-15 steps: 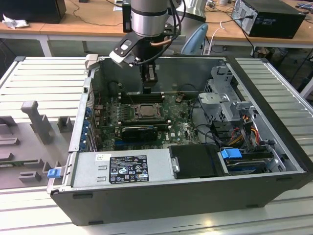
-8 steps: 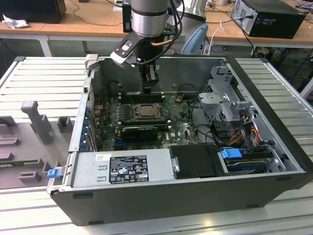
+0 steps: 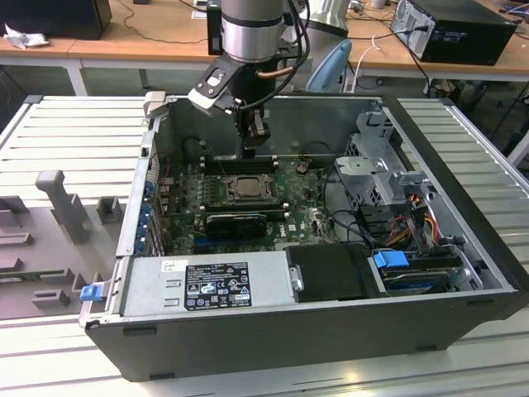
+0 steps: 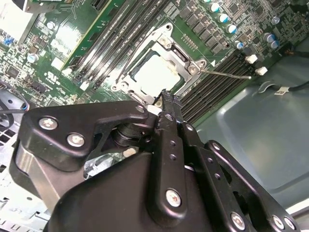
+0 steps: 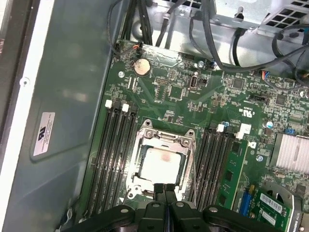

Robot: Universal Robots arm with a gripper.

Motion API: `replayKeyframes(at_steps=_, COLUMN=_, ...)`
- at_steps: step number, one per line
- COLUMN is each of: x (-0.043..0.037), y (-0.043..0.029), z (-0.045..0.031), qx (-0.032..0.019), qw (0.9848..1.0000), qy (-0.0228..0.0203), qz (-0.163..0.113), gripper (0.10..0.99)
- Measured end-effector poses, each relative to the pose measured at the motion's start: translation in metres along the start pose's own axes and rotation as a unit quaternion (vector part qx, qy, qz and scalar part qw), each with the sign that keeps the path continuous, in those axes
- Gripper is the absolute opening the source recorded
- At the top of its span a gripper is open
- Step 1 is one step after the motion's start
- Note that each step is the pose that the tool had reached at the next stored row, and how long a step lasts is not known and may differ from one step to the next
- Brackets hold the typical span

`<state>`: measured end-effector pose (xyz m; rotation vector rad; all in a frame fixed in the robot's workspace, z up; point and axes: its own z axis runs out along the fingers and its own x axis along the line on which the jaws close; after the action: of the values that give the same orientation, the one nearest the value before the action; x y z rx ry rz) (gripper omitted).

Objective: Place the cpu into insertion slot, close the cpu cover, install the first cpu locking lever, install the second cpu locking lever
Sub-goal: 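Install the first cpu locking lever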

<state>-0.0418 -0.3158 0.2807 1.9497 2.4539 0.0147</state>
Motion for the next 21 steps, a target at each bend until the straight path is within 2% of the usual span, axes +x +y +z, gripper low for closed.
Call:
replayKeyframes(at_steps=10, x=0.0000, y=0.0000, z=0.0000, qx=0.0000, qw=0.9996, qy=0.0003, qz=-0.028, gripper=0.106)
replayKeyframes(at_steps=21, x=0.0000, y=0.0000, z=0.0000, qx=0.0000, qw=0.9980, qy=0.0007, qz=-0.064, gripper=0.106)
